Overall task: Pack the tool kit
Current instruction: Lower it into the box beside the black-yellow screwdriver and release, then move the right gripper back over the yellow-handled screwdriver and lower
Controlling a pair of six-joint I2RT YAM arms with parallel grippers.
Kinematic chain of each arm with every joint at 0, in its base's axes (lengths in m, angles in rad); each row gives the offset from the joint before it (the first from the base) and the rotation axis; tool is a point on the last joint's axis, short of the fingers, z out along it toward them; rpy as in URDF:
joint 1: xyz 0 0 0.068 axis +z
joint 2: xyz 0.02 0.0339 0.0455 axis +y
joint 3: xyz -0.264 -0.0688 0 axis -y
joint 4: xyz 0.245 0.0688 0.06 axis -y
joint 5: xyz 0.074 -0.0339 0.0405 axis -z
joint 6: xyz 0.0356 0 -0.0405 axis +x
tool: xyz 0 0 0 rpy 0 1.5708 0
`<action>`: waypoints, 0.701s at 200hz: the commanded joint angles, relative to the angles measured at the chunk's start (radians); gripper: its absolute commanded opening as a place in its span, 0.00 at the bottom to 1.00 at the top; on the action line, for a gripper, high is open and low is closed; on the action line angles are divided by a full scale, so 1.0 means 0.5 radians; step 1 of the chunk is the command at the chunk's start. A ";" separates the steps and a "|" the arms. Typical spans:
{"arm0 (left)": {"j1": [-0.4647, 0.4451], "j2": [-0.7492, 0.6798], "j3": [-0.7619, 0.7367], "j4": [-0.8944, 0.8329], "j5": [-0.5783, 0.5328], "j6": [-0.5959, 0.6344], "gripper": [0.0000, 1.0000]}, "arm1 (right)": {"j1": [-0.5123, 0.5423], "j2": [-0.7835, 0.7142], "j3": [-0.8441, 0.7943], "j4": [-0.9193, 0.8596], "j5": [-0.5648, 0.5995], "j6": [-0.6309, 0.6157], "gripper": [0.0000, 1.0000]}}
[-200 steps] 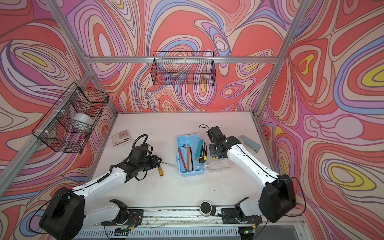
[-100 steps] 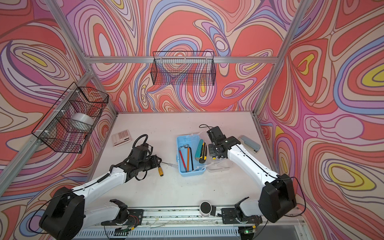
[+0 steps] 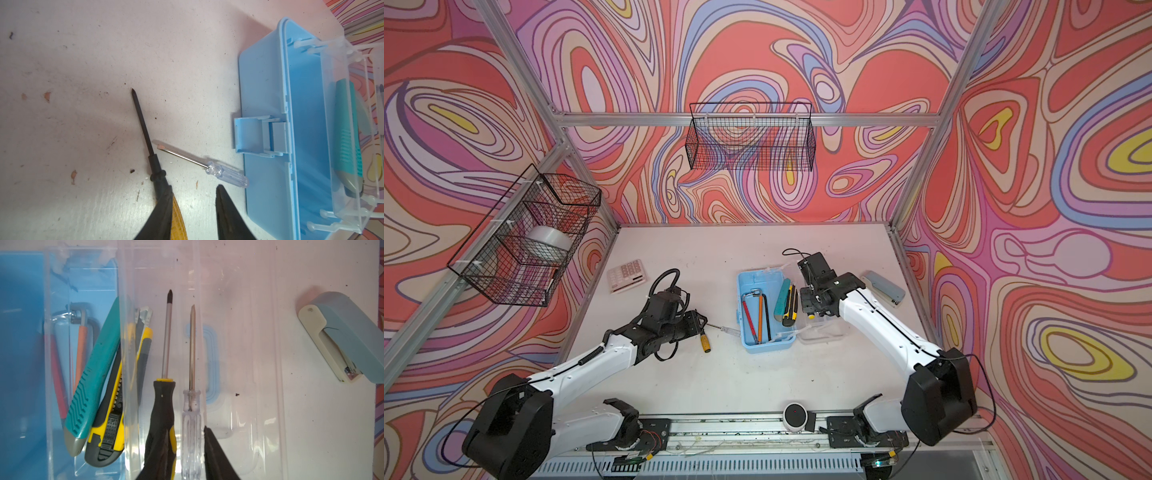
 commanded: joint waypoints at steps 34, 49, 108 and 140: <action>-0.008 -0.067 0.019 -0.100 -0.088 0.014 0.35 | 0.174 -0.044 0.266 -0.003 -0.039 -0.062 0.29; -0.009 -0.084 0.003 -0.098 -0.092 0.002 0.35 | 0.331 0.038 0.368 -0.006 0.016 -0.052 0.29; 0.170 -0.207 -0.051 -0.108 0.023 -0.024 0.35 | 0.831 0.496 0.647 0.185 -0.120 0.125 0.33; 0.383 -0.330 -0.180 -0.135 0.165 -0.010 0.35 | 1.019 0.750 0.754 0.277 -0.196 0.226 0.36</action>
